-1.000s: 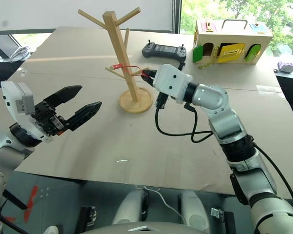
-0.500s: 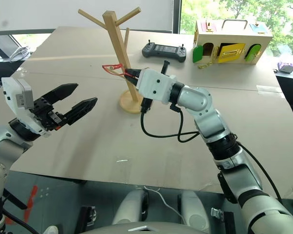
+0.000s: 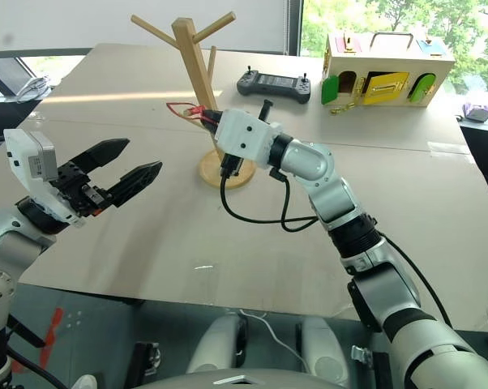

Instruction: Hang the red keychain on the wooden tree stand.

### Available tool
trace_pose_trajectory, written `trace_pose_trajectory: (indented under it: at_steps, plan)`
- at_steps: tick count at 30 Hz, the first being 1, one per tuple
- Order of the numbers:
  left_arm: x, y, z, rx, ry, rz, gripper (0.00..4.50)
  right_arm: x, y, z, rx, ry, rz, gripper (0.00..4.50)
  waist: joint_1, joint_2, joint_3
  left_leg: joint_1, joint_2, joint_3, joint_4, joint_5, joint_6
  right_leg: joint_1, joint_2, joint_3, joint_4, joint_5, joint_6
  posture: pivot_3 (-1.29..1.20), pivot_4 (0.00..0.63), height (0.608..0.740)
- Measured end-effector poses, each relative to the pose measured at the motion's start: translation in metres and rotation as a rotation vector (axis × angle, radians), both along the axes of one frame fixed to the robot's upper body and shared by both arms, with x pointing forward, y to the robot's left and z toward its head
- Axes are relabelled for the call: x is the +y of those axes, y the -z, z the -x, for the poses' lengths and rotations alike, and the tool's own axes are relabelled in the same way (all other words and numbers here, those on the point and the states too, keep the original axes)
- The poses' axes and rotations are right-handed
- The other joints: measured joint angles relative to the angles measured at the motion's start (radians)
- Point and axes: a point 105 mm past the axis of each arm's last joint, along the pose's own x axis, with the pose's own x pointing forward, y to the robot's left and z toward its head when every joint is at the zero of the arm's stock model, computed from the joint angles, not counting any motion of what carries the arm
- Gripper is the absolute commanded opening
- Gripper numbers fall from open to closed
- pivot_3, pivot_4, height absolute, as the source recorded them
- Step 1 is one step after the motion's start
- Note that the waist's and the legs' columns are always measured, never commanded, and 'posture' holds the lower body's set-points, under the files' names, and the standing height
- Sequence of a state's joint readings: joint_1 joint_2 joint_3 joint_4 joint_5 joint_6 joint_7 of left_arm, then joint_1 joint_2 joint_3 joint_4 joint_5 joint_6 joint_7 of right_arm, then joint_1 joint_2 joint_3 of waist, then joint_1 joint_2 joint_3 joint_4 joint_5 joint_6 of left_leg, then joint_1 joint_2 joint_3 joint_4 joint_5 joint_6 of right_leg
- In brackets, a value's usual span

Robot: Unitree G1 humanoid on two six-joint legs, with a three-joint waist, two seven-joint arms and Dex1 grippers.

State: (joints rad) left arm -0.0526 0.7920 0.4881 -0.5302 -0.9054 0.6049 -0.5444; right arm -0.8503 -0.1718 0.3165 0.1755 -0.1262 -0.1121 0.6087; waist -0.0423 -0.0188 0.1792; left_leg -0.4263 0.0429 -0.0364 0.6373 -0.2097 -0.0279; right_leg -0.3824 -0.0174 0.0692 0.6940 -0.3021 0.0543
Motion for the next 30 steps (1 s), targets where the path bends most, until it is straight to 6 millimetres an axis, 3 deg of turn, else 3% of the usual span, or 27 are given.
trace_pose_trajectory:
  at_steps: [1,4,11,15,19,22,26,30]
  plan:
    - [0.000,0.000,0.000,0.000,-0.001,0.000,4.50,0.000,0.000,0.000,0.000,-0.001,0.002,0.04,0.000,0.000,0.000,0.000,0.000,0.000,0.000,0.000,0.000,0.000,0.000,0.000,0.000,0.000,0.000,0.00,0.150,0.740]
    - [-0.001,0.000,0.000,-0.001,0.001,0.001,4.50,0.000,0.001,0.000,0.003,-0.004,0.004,1.08,0.000,0.000,0.000,0.000,0.000,0.000,0.000,0.000,0.000,0.000,0.000,0.000,0.000,0.000,0.000,0.00,0.150,0.740]
    - [-0.006,0.001,-0.003,-0.003,0.017,0.001,4.50,-0.002,0.001,0.001,0.062,-0.019,-0.071,4.47,0.000,0.000,0.000,0.000,0.000,0.000,0.000,0.000,0.000,0.000,0.000,0.000,0.000,0.000,0.000,0.00,0.150,0.740]
    - [-0.007,0.002,-0.004,-0.002,0.014,0.006,4.50,-0.017,0.005,-0.003,0.105,0.018,-0.135,4.47,0.002,0.000,0.000,0.000,0.000,0.000,0.000,0.000,0.000,0.000,0.000,0.000,0.000,0.000,0.000,0.00,0.150,0.740]
    - [-0.009,0.013,-0.012,0.000,-0.045,0.026,4.50,-0.051,0.012,-0.014,0.141,0.134,-0.206,4.47,0.004,0.000,0.000,-0.001,-0.001,0.000,0.000,0.000,0.000,0.000,-0.001,0.000,0.000,0.000,0.000,0.00,0.150,0.740]
    - [-0.007,0.023,-0.023,-0.031,-0.156,0.070,4.50,-0.089,0.036,-0.023,0.188,0.280,-0.237,4.47,0.007,-0.001,0.000,-0.001,-0.001,0.000,0.000,0.000,0.000,0.000,-0.001,0.000,-0.001,0.000,0.000,0.00,0.150,0.740]
    - [0.007,0.048,-0.037,-0.046,-0.363,0.100,4.50,-0.163,0.093,-0.032,0.298,0.588,-0.290,4.47,0.004,-0.001,0.000,0.000,-0.001,0.002,0.000,0.000,0.000,0.000,-0.001,0.002,0.000,0.000,0.000,0.00,0.150,0.740]
    - [0.021,0.064,-0.042,-0.052,-0.487,0.109,4.50,-0.207,0.109,-0.032,0.367,0.748,-0.424,4.47,-0.002,-0.001,0.000,0.001,-0.001,0.002,-0.001,0.000,0.000,0.000,0.000,0.003,0.001,0.000,0.000,0.00,0.150,0.740]
